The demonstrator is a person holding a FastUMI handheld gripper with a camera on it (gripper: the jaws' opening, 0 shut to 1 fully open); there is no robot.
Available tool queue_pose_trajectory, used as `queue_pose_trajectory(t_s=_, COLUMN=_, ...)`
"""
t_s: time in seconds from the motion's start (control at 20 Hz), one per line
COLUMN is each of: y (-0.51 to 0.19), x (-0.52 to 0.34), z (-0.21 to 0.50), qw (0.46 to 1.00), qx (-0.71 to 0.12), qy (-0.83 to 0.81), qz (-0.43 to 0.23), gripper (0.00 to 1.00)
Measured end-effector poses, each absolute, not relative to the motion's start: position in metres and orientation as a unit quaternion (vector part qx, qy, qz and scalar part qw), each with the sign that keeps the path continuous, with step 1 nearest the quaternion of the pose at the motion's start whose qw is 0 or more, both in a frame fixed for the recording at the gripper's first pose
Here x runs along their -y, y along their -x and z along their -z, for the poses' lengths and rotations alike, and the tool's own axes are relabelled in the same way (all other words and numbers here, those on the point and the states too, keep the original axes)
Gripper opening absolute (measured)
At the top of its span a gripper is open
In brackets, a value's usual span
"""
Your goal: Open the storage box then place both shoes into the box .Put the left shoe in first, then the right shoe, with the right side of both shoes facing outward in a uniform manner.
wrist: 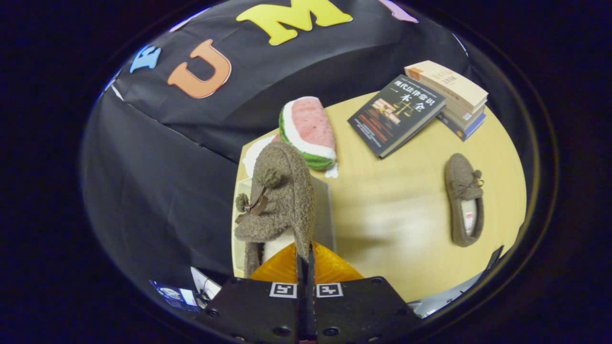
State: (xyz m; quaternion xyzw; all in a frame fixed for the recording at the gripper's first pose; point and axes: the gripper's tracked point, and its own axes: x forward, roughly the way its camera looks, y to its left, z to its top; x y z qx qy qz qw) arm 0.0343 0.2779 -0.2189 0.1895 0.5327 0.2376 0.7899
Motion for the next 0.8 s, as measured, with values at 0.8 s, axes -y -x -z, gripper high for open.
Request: queue_pose_trajectory(t_s=0.8, y=-0.04, x=-0.436, z=0.351, qw=0.776, qx=-0.608, qy=-0.096, qz=-0.14, gripper=0.01)
